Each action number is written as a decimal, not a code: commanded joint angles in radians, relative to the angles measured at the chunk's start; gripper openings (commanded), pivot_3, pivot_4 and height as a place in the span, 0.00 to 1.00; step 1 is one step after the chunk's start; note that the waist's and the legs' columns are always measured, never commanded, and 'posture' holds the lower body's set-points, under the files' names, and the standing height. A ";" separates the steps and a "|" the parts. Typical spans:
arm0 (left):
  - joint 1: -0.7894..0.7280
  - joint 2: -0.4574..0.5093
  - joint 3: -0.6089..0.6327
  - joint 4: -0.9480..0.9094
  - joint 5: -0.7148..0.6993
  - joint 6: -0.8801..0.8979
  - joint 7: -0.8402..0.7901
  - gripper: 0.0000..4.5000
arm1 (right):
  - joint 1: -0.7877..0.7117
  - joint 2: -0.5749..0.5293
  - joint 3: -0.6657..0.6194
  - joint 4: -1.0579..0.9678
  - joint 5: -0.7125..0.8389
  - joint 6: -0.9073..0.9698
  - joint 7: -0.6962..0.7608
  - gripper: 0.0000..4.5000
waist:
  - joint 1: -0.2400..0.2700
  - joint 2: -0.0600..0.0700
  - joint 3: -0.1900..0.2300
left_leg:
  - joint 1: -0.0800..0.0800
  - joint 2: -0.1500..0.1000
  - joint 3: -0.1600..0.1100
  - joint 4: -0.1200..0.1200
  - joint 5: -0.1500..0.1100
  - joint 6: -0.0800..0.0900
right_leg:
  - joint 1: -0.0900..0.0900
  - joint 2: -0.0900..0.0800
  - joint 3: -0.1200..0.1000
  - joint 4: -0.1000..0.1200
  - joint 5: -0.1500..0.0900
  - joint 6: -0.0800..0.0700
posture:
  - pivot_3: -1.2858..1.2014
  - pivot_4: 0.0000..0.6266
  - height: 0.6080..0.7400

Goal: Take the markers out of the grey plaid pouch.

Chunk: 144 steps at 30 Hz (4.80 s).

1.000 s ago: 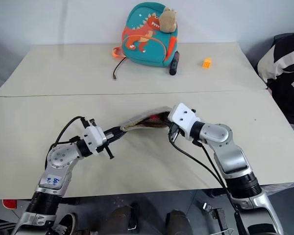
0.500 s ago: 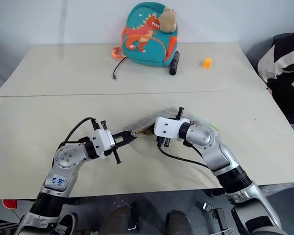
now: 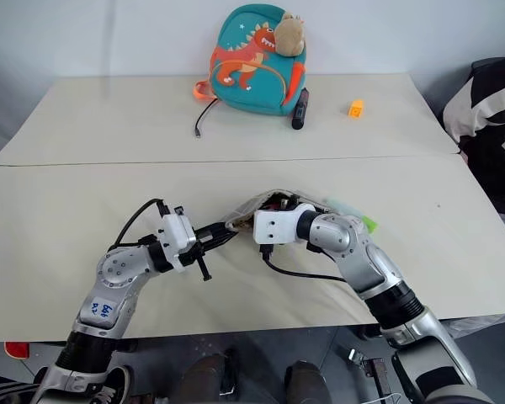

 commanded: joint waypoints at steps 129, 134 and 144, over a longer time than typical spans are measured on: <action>0.043 0.053 0.123 0.109 -0.012 -0.157 0.024 0.00 | 0.076 -0.303 -0.481 -0.326 0.716 0.502 0.422 0.14 | 0.006 -0.001 0.001 | 0.000 0.000 -0.001 -0.001 -0.001 0.001 | 0.002 -0.001 0.000 -0.005 0.000 0.000 | 0.52 0.24 1.00; 0.046 0.039 0.171 0.113 -0.125 -0.085 0.004 0.00 | 0.110 -0.314 -0.585 -0.335 0.819 0.633 0.362 0.14 | 0.006 -0.001 0.001 | -0.001 0.000 -0.001 -0.001 -0.001 0.001 | 0.002 -0.001 0.001 -0.005 0.000 0.000 | 0.52 0.24 1.00; 0.018 0.095 0.351 0.086 -0.389 0.198 -0.004 0.00 | 0.391 -0.321 -0.625 -0.271 0.754 0.595 0.264 0.14 | 0.016 -0.002 0.001 | -0.001 0.000 -0.001 -0.001 -0.001 0.001 | 0.002 -0.001 0.003 -0.005 0.000 0.000 | 0.52 0.24 1.00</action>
